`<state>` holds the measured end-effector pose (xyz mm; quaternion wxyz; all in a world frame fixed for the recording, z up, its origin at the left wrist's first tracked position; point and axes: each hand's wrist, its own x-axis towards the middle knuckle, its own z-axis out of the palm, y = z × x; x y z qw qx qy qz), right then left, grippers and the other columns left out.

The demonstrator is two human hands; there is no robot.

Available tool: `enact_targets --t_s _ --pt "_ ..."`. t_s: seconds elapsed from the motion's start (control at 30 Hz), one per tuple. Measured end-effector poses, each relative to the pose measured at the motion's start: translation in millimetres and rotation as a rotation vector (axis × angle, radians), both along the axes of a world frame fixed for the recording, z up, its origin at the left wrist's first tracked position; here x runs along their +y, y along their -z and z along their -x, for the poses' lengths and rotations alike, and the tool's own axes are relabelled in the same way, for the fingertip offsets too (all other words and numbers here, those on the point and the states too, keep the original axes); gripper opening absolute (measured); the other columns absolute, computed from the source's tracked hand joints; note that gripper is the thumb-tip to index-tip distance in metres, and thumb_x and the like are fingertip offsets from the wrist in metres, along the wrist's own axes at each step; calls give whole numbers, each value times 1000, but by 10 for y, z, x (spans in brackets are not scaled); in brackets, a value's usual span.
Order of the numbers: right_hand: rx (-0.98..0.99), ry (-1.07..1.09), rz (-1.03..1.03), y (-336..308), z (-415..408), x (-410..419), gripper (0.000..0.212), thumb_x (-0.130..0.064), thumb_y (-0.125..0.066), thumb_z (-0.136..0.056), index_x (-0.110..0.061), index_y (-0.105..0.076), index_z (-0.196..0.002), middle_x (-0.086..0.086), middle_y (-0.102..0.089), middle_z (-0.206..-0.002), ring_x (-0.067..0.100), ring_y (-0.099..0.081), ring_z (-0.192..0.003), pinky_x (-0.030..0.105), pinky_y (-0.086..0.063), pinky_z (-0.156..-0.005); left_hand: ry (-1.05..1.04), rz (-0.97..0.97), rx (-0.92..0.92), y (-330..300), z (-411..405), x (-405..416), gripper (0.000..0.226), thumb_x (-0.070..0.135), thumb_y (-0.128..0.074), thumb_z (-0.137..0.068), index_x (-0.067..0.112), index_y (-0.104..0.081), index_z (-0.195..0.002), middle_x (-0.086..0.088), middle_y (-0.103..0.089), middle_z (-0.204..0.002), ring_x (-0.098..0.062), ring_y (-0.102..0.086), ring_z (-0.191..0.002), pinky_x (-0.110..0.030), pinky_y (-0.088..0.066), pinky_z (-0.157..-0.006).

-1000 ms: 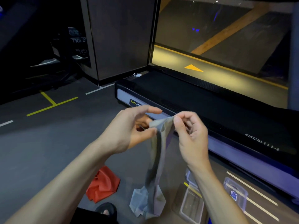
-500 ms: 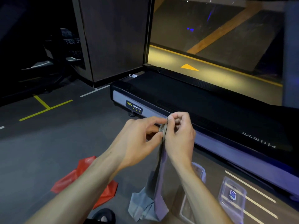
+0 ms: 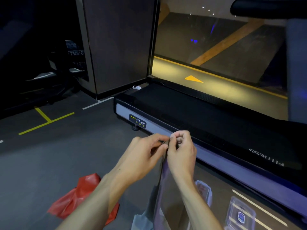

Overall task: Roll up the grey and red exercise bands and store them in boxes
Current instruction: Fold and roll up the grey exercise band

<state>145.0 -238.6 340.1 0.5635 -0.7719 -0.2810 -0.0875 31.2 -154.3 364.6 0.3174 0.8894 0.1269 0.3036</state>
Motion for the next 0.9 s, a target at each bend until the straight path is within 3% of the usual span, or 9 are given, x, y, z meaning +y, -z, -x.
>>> enact_targets --t_s 0.13,0.2,0.27,0.37,0.43,0.53,0.63,0.77,0.9 --pt "126 -75 9 -243 -202 -23 14 -16 -62 -98 -21 -61 -85 -8 -65 -74 5 -60 -70 25 -47 -67 -56 -75 -33 -160 -104 249 25 31 -56 -100 28 -66 -122 14 -74 -82 -1 -67 -72 -28 -54 -75" --pt "200 -150 2 -538 -359 -29 16 -16 -63 -98 -19 -65 -83 -7 -66 -73 2 -58 -66 20 -46 -63 -57 -172 -24 -414 -178 434 30 25 -58 -100 22 -64 -129 14 -67 -68 2 -58 -60 -14 -47 -67" --pt "229 -219 -9 -938 -491 -12 16 -15 -65 -97 -18 -68 -81 -8 -66 -72 2 -56 -64 16 -44 -61 -41 -240 8 -805 -271 627 30 23 -58 -102 17 -63 -131 12 -66 -67 3 -58 -61 -8 -40 -64" --pt "270 -291 -82 -1687 -605 55 19 -12 -63 -99 -15 -66 -81 -3 -62 -67 4 -53 -50 18 -40 -49 -9 -310 -14 -1554 -409 828 17 22 -60 -101 17 -69 -114 5 -76 -84 -10 -69 -79 -18 -45 -70" --pt "362 -349 -177 -2271 -643 97 18 -10 -59 -101 -14 -61 -84 1 -59 -70 8 -56 -44 19 -36 -41 4 -308 -84 -2109 -492 884 10 22 -64 -99 15 -71 -102 3 -75 -82 -10 -69 -74 -20 -47 -67" --pt "440 -444 -352 -3190 -640 117 15 -4 -52 -104 -12 -57 -93 6 -65 -76 10 -67 -47 19 -46 -41 47 -251 -199 -2986 -596 895 13 19 -67 -98 6 -70 -99 -2 -75 -82 -2 -68 -63 -14 -47 -60" --pt "446 -540 -545 -3972 -581 76 11 0 -45 -105 -6 -54 -105 12 -70 -63 15 -71 -49 21 -52 -42 80 -228 -272 -3736 -631 800 16 18 -66 -99 2 -68 -100 -8 -75 -84 -10 -67 -65 -18 -49 -59" --pt "429 -603 -619 -4490 -476 -3 15 4 -41 -105 4 -46 -119 27 -65 -83 26 -73 -54 28 -57 -46 7 -361 -339 -4274 -552 601 14 20 -66 -98 6 -68 -95 2 -71 -74 5 -59 -52 -13 -45 -56" --pt "418 -632 -673 -4755 -384 -41 20 7 -37 -104 5 -42 -123 30 -61 -94 31 -73 -54 32 -58 -46 -22 -458 -326 -4622 -425 468 9 18 -64 -99 15 -65 -91 6 -65 -70 7 -57 -47 -12 -45 -49"
